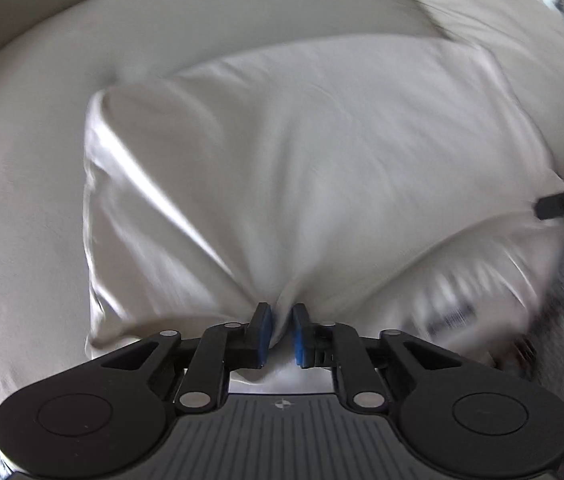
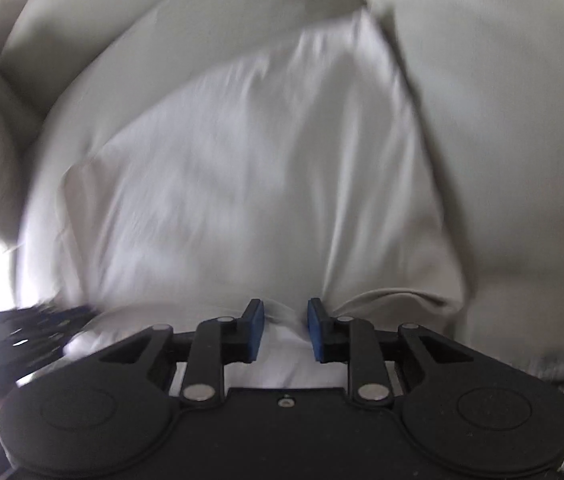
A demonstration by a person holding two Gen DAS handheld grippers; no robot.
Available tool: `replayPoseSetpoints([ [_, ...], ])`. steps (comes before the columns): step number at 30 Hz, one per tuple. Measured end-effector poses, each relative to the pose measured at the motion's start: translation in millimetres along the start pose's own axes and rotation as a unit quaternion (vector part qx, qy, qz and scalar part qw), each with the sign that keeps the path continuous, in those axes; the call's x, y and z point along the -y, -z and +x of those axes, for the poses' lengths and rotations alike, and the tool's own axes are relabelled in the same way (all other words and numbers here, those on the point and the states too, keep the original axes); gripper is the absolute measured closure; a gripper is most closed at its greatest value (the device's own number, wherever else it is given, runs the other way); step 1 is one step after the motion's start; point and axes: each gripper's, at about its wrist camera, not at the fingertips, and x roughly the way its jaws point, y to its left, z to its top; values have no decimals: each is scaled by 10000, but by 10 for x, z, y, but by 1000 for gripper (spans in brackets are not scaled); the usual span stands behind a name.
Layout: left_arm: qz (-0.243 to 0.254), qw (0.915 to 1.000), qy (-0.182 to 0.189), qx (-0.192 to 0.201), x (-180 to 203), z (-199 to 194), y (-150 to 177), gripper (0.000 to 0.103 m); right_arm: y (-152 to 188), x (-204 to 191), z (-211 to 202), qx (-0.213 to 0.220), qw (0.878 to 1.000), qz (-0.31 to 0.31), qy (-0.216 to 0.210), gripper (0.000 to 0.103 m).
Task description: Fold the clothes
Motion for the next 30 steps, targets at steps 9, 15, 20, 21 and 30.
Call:
replayPoseSetpoints([
  [9, -908, 9834, -464, 1503, -188, -820, 368, 88, 530, 35, -779, 1744, 9842, -278, -119, 69],
  [15, -961, 9789, -520, 1729, 233, -374, 198, 89, 566, -37, -370, 1941, 9808, -140, -134, 76],
  [20, -938, 9778, 25, 1876, 609, 48, -46, 89, 572, -279, -1, 1879, 9811, -392, -254, 76],
  [21, -880, 9790, 104, 1835, 679, 136, -78, 89, 558, -332, 73, 1866, 9813, -429, -201, 76],
  [30, -90, 9964, 251, 805, 995, 103, 376, 93, 962, -362, 119, 1302, 9808, -1247, 741, 78],
])
